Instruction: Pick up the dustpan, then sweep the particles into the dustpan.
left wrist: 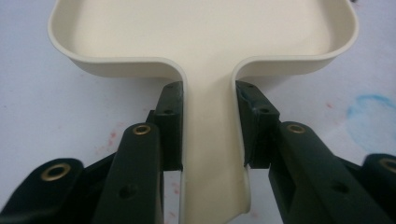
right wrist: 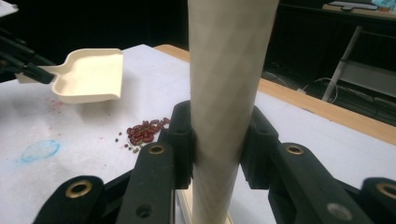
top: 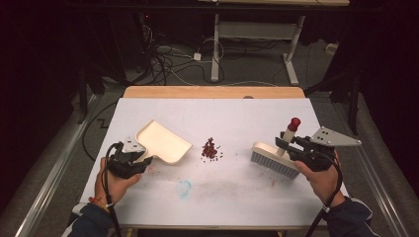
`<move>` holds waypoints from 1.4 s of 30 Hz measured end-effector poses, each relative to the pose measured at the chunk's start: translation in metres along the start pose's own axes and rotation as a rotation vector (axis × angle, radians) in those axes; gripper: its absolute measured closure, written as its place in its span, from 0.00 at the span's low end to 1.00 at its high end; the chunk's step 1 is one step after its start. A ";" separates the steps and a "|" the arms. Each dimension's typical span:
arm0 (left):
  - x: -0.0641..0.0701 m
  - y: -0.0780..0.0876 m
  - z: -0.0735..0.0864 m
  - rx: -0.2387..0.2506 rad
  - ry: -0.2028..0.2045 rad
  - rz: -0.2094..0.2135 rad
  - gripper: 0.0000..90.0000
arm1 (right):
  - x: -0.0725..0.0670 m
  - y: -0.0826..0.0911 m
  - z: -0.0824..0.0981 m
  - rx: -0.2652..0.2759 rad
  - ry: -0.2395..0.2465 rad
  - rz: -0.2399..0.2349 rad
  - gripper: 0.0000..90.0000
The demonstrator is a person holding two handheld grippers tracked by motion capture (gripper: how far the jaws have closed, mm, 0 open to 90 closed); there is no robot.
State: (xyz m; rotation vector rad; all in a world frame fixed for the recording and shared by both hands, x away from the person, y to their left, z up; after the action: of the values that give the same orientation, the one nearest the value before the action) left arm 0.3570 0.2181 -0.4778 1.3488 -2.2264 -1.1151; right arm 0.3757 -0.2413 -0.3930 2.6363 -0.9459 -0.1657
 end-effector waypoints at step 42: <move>0.058 -0.010 0.022 -0.078 -0.178 0.157 0.72 | 0.006 -0.095 -0.041 0.024 0.002 0.047 0.77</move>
State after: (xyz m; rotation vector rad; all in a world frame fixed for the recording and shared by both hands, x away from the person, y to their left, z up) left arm 0.3207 0.1761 -0.5070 1.0600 -2.3383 -1.2933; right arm 0.4462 -0.1652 -0.3878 2.6334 -1.0140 -0.1416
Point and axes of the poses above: each handheld gripper's, and its own axes: y roughly backward along the jaws, z roughly out of its underside, x roughly to its right, the point moved 5 cm from there along -y, roughly forward along the jaws, and after that the axes turned 7 degrees about -z, right-handed, at the moved point
